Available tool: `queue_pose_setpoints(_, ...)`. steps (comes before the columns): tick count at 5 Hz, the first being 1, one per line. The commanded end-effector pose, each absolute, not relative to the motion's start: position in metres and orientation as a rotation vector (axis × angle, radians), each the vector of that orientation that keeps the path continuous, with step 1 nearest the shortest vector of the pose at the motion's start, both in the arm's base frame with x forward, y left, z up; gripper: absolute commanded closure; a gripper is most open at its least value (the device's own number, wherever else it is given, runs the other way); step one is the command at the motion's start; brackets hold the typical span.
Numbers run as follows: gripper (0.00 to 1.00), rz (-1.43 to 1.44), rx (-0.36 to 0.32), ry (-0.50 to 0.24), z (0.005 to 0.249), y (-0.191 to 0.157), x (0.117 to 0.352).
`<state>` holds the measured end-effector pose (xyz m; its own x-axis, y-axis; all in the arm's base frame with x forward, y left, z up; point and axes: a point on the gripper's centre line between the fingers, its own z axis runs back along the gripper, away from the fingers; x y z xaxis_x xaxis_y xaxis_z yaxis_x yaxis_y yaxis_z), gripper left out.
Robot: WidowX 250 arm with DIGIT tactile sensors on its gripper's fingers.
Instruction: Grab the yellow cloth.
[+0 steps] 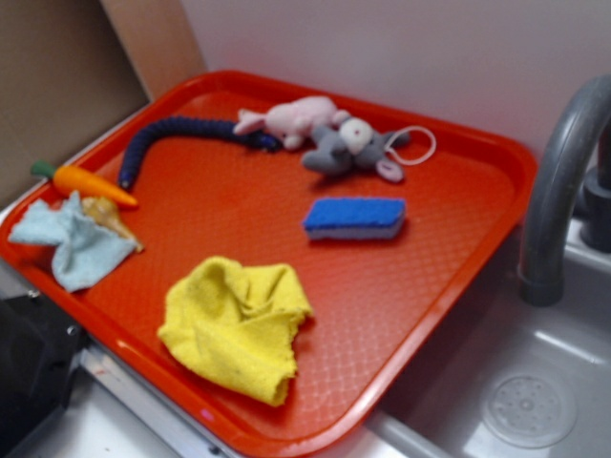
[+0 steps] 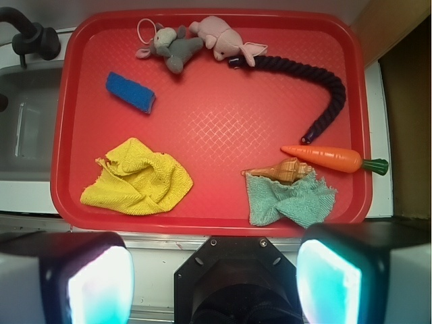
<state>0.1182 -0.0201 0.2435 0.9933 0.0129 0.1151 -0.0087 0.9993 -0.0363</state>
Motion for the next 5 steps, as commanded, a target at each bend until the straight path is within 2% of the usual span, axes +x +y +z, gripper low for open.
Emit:
queue_pose_setpoints(1, 0.00, 0.011, -0.036, -0.116, 0.243, -0.020, 0.118)
queue_pose_setpoints(2, 0.00, 0.104, 0.044, -0.057, 0.193, -0.046, 0.147)
queue_pose_setpoints(3, 0.00, 0.173, 0.003, -0.048, 0.144, -0.077, 0.161)
queue_pose_setpoints(4, 0.00, 0.166, -0.050, -0.079, 0.097, -0.094, 0.158)
queue_pose_setpoints(5, 0.00, 0.047, -0.122, -0.101, 0.049, -0.094, 0.157)
